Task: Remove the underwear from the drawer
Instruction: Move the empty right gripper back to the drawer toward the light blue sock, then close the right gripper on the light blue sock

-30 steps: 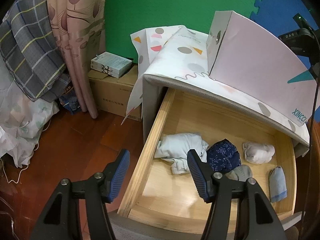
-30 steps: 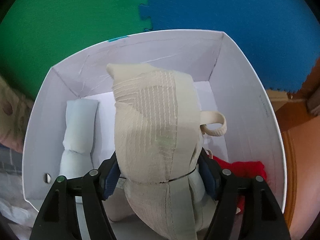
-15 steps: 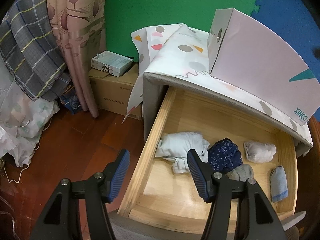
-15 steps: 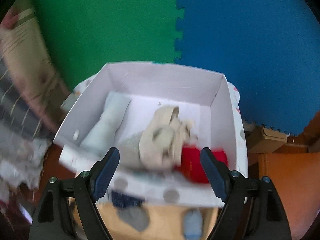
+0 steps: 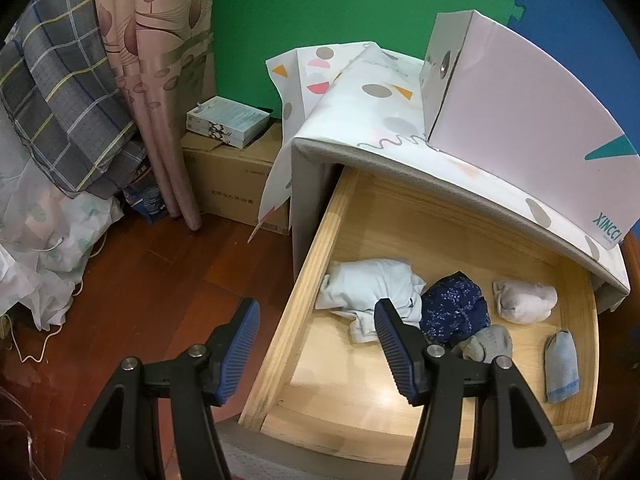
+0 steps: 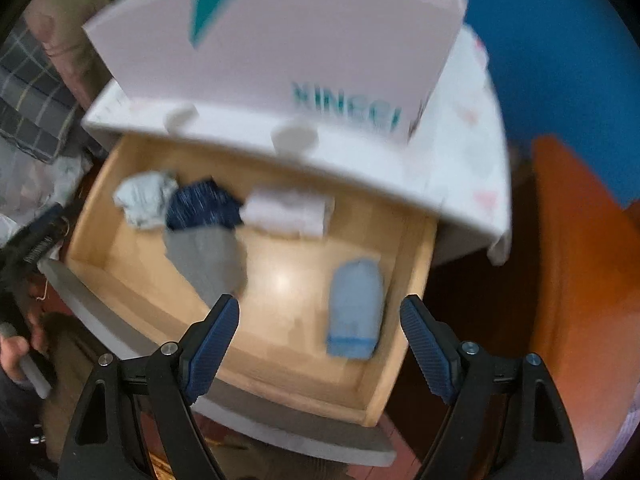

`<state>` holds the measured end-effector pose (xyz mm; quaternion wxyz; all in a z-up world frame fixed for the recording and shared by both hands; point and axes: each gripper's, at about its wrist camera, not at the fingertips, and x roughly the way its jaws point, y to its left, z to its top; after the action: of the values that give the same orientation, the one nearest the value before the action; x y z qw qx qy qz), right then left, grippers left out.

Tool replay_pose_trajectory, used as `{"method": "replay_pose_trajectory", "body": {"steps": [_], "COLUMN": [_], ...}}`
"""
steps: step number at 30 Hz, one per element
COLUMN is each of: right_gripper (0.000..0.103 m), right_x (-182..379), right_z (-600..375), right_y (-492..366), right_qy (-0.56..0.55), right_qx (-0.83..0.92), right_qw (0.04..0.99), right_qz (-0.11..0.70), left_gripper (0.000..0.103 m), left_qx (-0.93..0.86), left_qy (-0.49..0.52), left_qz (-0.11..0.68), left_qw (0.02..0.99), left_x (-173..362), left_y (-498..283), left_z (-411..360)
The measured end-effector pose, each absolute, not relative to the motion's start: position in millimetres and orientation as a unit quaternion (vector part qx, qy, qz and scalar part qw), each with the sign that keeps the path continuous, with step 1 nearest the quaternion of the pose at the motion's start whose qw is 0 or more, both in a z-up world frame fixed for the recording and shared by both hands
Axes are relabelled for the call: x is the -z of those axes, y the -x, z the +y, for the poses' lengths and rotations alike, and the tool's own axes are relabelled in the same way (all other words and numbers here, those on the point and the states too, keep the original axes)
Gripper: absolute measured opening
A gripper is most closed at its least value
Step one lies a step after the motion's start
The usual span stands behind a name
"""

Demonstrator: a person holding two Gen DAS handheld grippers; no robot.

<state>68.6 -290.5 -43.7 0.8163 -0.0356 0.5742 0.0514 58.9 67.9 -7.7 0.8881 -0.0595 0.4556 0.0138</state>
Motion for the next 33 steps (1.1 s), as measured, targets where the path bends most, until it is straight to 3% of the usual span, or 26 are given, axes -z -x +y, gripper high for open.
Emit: {"method": "replay_pose_trajectory", "body": {"steps": [8, 15, 33], "right_gripper": [0.079, 0.064, 0.065], "right_x": [87, 117, 165], "right_z": [-299, -296, -280], "right_y": [-98, -115, -129], "right_qy": [0.005, 0.039, 0.100], "right_qx": [-0.047, -0.035, -0.032], "right_qw": [0.793, 0.777, 0.749], "right_qz": [0.608, 0.627, 0.655], "left_gripper": [0.061, 0.061, 0.061], "left_qx": [-0.012, -0.011, -0.009], "left_qy": [0.057, 0.056, 0.050], "left_qz": [0.458, 0.461, 0.466], "left_qw": [0.887, 0.886, 0.883], "left_x": [8, 9, 12], "left_y": [-59, -60, -62], "left_z": [67, 67, 64]}}
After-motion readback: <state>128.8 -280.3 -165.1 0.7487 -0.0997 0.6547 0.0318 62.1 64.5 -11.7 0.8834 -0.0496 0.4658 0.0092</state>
